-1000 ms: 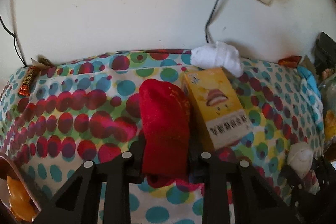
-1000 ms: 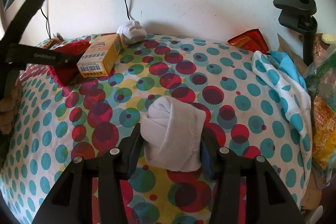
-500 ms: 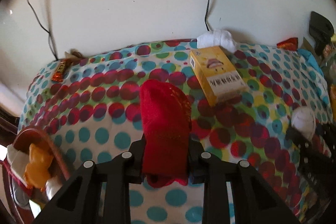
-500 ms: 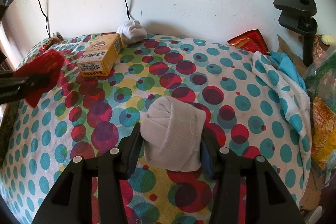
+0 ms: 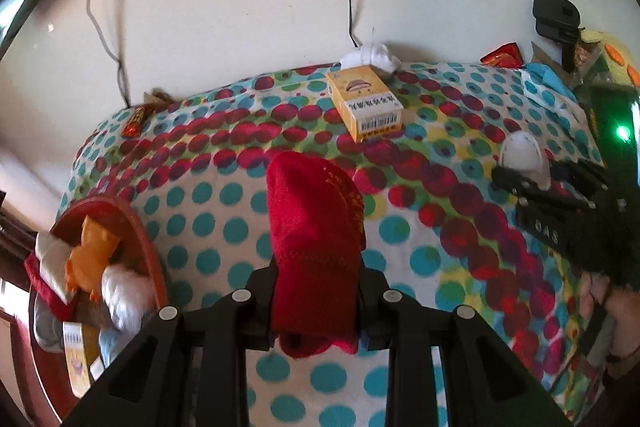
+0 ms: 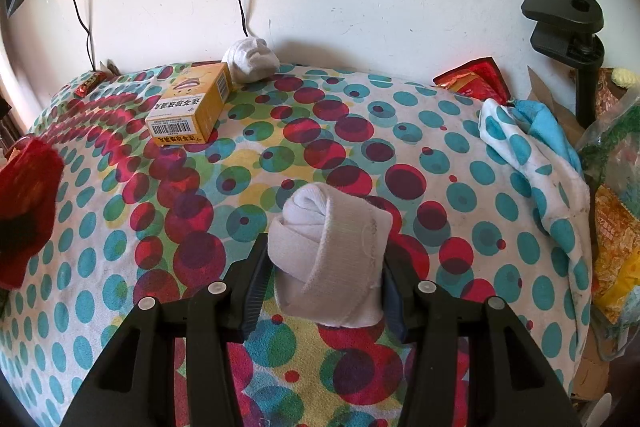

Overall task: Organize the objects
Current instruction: 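Carry the red sock into the red basin and open the left gripper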

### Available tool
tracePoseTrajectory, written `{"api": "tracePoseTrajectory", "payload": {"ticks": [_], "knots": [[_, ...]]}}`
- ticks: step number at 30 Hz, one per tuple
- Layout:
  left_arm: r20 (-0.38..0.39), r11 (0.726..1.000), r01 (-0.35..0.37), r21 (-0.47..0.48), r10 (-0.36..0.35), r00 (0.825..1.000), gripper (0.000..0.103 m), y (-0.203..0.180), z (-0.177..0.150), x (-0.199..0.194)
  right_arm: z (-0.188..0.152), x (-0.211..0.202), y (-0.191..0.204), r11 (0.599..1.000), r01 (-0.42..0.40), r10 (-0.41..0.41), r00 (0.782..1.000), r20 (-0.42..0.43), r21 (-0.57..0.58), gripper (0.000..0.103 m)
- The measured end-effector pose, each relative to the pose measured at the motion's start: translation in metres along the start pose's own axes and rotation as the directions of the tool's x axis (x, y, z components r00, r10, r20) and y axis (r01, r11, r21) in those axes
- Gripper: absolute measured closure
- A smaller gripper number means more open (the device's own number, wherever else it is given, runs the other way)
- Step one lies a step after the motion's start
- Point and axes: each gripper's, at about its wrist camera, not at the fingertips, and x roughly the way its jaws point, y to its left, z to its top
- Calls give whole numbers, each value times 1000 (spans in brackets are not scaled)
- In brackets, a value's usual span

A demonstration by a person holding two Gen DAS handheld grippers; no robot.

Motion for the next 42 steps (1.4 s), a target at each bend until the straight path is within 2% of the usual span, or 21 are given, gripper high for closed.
{"api": "tracePoseTrajectory", "payload": {"ticks": [4, 8, 11, 16, 22, 34, 42], "knots": [[-5, 1000, 13, -24, -13, 1000, 75, 4, -18, -10, 0, 0, 0, 1000, 0, 0, 1000, 0, 0, 55], [7, 999, -43, -12, 43, 999, 75, 10, -34, -22, 0, 1, 0, 1000, 0, 0, 1000, 0, 0, 55], [15, 999, -41, -23, 41, 999, 75, 17, -44, -30, 1, 1, 0, 1000, 0, 0, 1000, 0, 0, 55], [33, 996, -84, -10, 84, 996, 75, 25, -59, -44, 1, 0, 0, 1000, 0, 0, 1000, 0, -1, 55], [51, 996, -77, -40, 79, 996, 75, 47, -70, -64, 1, 0, 1, 1000, 1, -1, 1000, 0, -1, 55], [25, 984, -145, -105, 148, 989, 75, 110, -87, -75, 2, 0, -1, 1000, 6, -6, 1000, -1, -5, 55], [-10, 963, -182, -201, 184, 983, 75, 176, -102, -79, 3, 0, 0, 1000, 7, -7, 1000, -1, -6, 55]]}}
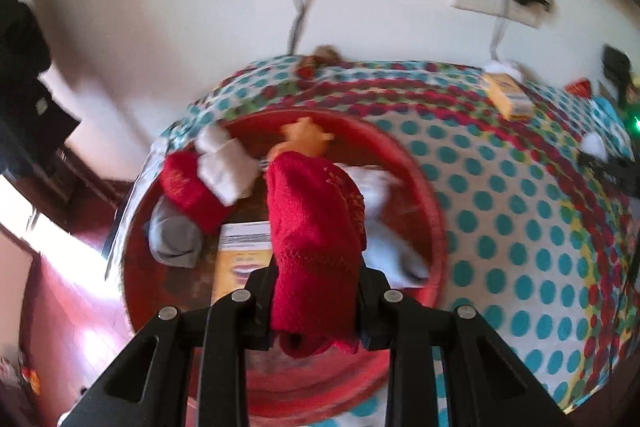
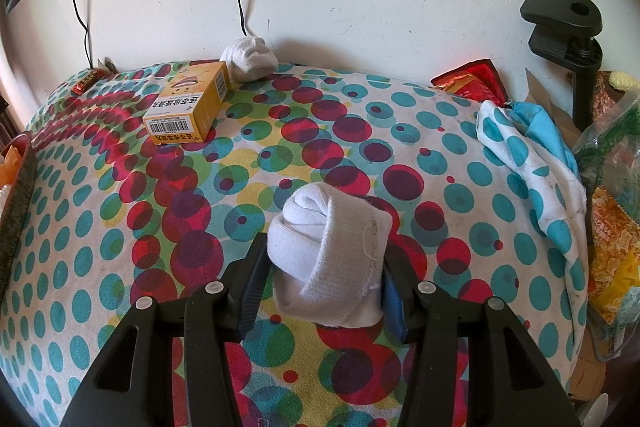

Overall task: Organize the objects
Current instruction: 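Carry the red sock into the red basin and open the left gripper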

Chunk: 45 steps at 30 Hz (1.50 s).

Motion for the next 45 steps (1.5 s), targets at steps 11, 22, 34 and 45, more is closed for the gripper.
{"api": "tracePoseTrajectory", "payload": {"ticks": [11, 22, 34, 45], "knots": [[-88, 995, -62, -83, 55, 995, 73, 92, -11, 23, 0, 0, 0, 1000, 2, -2, 1000, 0, -2, 55], [-149, 989, -56, -138, 35, 988, 72, 117, -38, 55, 1, 1, -2, 1000, 8, -8, 1000, 0, -5, 55], [-138, 980, -24, -196, -4, 990, 51, 131, -42, 52, 0, 1, -1, 1000, 18, -18, 1000, 0, -9, 53], [9, 992, -35, -123, 36, 999, 41, 108, -26, 3, 0, 1, -1, 1000, 18, -18, 1000, 1, -10, 55]]}}
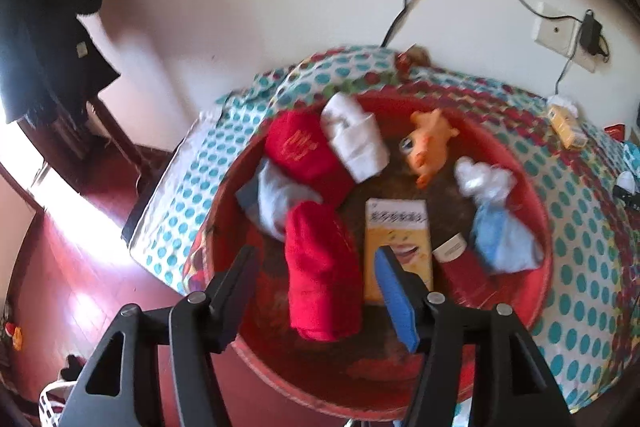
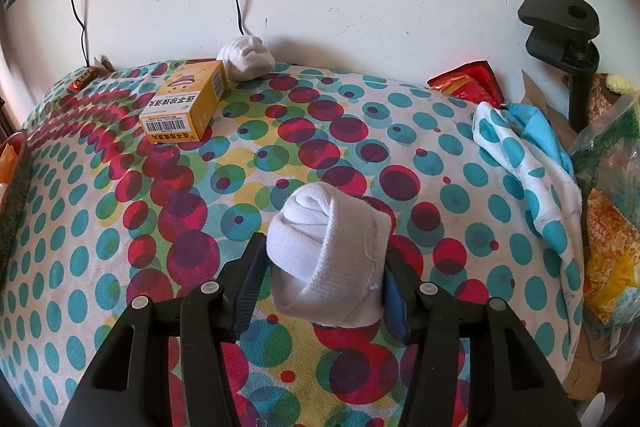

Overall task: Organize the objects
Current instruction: 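Carry the red sock into the red basin and open the left gripper, then carry the white sock into the red basin and open the right gripper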

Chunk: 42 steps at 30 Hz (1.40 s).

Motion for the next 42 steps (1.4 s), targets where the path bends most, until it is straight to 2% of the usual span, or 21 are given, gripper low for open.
{"api": "tracePoseTrajectory", "payload": {"ticks": [3, 7, 10, 16, 21, 25, 29, 35, 38, 42], "knots": [[23, 1000, 7, 26, -8, 1000, 41, -16, 5, 1, 0, 0, 0, 1000, -3, 3, 1000, 3, -8, 58], [58, 998, -18, 52, 15, 998, 41, -34, 10, 7, 0, -2, 3, 999, 13, -12, 1000, 9, -30, 60], [57, 999, -9, 41, 6, 998, 41, -38, 11, 14, 0, -2, 1, 999, 22, -22, 1000, 10, -37, 61], [64, 1000, 2, -2, -2, 998, 41, -34, 11, 20, -2, -7, 9, 993, 94, -92, 995, 23, -74, 61], [90, 1000, -19, -19, 20, 996, 41, -22, 9, 16, 2, -7, 14, 992, 120, -121, 993, -11, -35, 62], [97, 999, -14, -41, 17, 995, 41, -14, 8, 15, 0, -21, 26, 997, 78, -79, 997, -16, -9, 62], [96, 999, -31, -31, 34, 995, 41, -14, 5, 17, 1, -40, 56, 1000, 8, -8, 1000, 3, -8, 62], [84, 999, 16, -51, -11, 996, 41, -10, 6, 14, 10, -61, 128, 993, -81, 83, 996, 25, -84, 62], [83, 999, 29, -46, -25, 996, 41, -8, 7, 9, 13, -72, 167, 980, -144, 149, 989, 26, -134, 62], [79, 998, 52, -37, -49, 996, 41, -2, 9, 1, 10, -86, 213, 961, -187, 198, 980, 31, -204, 62]]}}
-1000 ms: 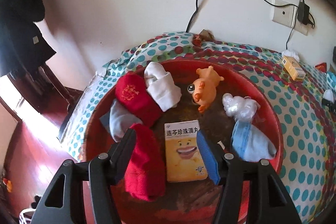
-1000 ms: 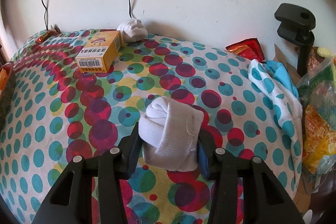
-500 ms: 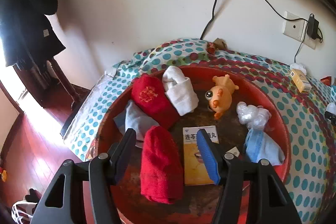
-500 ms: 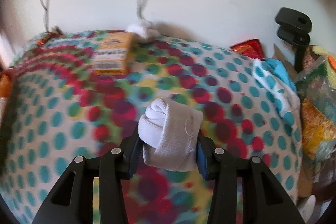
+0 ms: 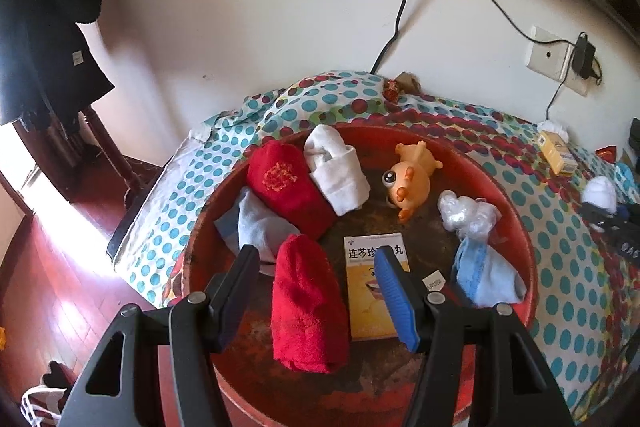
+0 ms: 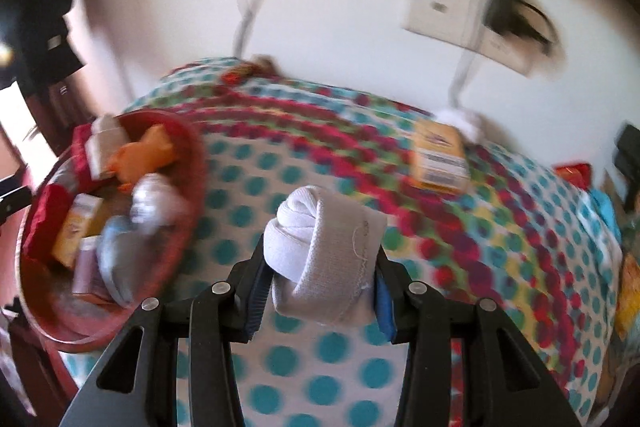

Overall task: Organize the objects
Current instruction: 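Carry the white sock into the red basin and open the right gripper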

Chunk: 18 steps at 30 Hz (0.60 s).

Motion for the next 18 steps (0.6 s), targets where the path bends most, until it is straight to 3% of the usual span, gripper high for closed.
{"api": "tracePoseTrajectory", "payload": {"ticks": [10, 18], "knots": [[-22, 999, -33, 2, 33, 999, 41, 21, 2, -8, 20, 5, 88, 984, -152, 150, 988, -31, -87, 61], [-52, 999, -46, 6, 47, 998, 41, 33, 1, -4, 28, 18, 138, 966, -205, 196, 978, -67, -160, 61]]}}
